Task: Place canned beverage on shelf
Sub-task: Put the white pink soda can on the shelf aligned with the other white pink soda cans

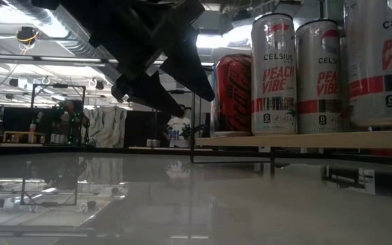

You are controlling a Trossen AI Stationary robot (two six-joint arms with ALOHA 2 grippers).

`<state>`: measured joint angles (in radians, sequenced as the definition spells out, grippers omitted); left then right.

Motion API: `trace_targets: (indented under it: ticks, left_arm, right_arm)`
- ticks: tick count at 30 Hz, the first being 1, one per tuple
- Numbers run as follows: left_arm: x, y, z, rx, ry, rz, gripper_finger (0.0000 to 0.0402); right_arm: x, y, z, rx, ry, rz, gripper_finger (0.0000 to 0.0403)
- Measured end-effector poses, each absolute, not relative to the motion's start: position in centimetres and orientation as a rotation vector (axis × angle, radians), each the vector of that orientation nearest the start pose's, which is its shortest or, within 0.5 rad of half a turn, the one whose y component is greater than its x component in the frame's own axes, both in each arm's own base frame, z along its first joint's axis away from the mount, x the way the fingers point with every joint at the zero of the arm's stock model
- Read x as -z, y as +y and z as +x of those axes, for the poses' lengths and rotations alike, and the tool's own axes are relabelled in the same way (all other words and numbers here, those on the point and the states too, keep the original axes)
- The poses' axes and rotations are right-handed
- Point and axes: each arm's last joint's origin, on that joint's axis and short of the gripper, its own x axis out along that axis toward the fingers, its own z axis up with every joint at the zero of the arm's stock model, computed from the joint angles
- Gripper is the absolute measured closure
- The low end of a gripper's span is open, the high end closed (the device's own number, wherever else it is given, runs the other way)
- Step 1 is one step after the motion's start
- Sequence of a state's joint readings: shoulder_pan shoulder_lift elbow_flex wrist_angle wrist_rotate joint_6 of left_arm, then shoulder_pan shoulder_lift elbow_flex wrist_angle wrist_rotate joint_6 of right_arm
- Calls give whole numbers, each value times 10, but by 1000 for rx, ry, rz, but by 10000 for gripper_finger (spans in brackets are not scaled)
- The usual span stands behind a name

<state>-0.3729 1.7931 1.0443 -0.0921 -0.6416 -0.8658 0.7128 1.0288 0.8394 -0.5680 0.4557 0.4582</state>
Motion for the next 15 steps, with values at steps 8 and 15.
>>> trace_targets:
  ticks: [8,15]
  left_arm:
    - [-170,-115,341,-539,563,-412,69]
    - [-170,-115,341,-539,563,-412,69]
  right_arm:
    - [-274,127,167,-83,678,0,155]
    - [-274,127,167,-86,683,0,154]
